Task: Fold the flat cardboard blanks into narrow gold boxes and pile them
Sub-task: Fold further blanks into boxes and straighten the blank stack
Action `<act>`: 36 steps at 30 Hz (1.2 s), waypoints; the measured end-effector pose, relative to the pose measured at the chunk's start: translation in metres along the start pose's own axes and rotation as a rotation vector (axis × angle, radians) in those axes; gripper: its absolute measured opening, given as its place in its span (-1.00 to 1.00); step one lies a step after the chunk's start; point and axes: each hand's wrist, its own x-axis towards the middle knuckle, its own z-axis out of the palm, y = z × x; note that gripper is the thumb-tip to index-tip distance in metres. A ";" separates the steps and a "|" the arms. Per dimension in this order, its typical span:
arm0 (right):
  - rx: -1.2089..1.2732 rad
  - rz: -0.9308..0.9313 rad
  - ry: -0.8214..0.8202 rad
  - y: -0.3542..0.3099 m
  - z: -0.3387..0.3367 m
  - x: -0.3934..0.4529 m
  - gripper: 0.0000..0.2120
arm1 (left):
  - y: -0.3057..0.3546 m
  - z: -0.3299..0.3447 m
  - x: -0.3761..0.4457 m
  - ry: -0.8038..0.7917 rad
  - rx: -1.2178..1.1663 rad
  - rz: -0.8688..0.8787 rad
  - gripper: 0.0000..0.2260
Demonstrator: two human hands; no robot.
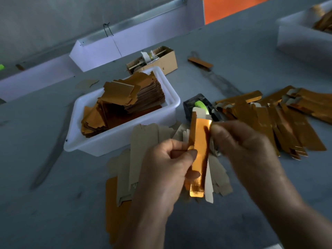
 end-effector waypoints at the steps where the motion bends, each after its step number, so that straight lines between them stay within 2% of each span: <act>1: -0.134 -0.057 0.095 0.002 -0.008 0.008 -0.79 | 0.004 0.001 0.004 -0.005 -0.038 -0.029 -0.97; 2: -0.264 -0.106 0.179 0.004 -0.014 0.018 -0.83 | 0.008 0.002 0.007 0.041 -0.101 -0.060 -0.97; 4: -0.418 -0.113 0.239 0.009 -0.024 0.037 -0.87 | 0.002 0.001 0.009 0.010 -0.202 -0.102 -0.97; 8: -0.380 0.045 0.001 0.016 -0.027 0.057 -0.89 | 0.003 0.004 0.015 0.009 -0.238 -0.162 -0.96; 10: -0.352 0.096 -0.067 0.022 -0.024 0.059 -0.90 | 0.002 0.004 0.016 -0.008 -0.242 -0.168 -0.97; 17: -0.292 0.119 -0.053 0.027 -0.017 0.059 -0.82 | -0.002 0.005 0.017 -0.035 -0.208 -0.183 -0.96; 21: -0.278 0.010 0.018 0.026 -0.010 0.058 -0.85 | -0.002 0.005 0.017 -0.029 -0.196 -0.193 -0.96; 22: -0.199 0.019 0.046 0.027 -0.010 0.055 -0.87 | -0.002 0.005 0.017 -0.029 -0.195 -0.189 -0.96; 25: 0.298 0.172 0.014 0.026 -0.014 0.044 -0.91 | -0.002 0.006 0.016 -0.021 -0.212 -0.176 -0.96; 26: 0.348 0.178 0.005 0.027 -0.016 0.041 -0.91 | -0.002 0.007 0.015 -0.017 -0.217 -0.175 -0.96; 28: 0.235 0.135 0.034 0.030 -0.020 0.039 -0.90 | -0.003 0.007 0.016 -0.007 -0.219 -0.168 -0.95; 30: -0.039 0.077 0.102 0.030 -0.022 0.036 -0.90 | -0.003 0.007 0.015 -0.010 -0.211 -0.164 -0.96; 32: -0.206 0.063 0.130 0.031 -0.021 0.033 -0.88 | -0.003 0.006 0.014 -0.019 -0.210 -0.159 -0.96; 36: -0.253 0.075 0.121 0.037 -0.017 0.027 -0.88 | 0.007 0.004 0.015 -0.064 -0.260 -0.117 -0.91</act>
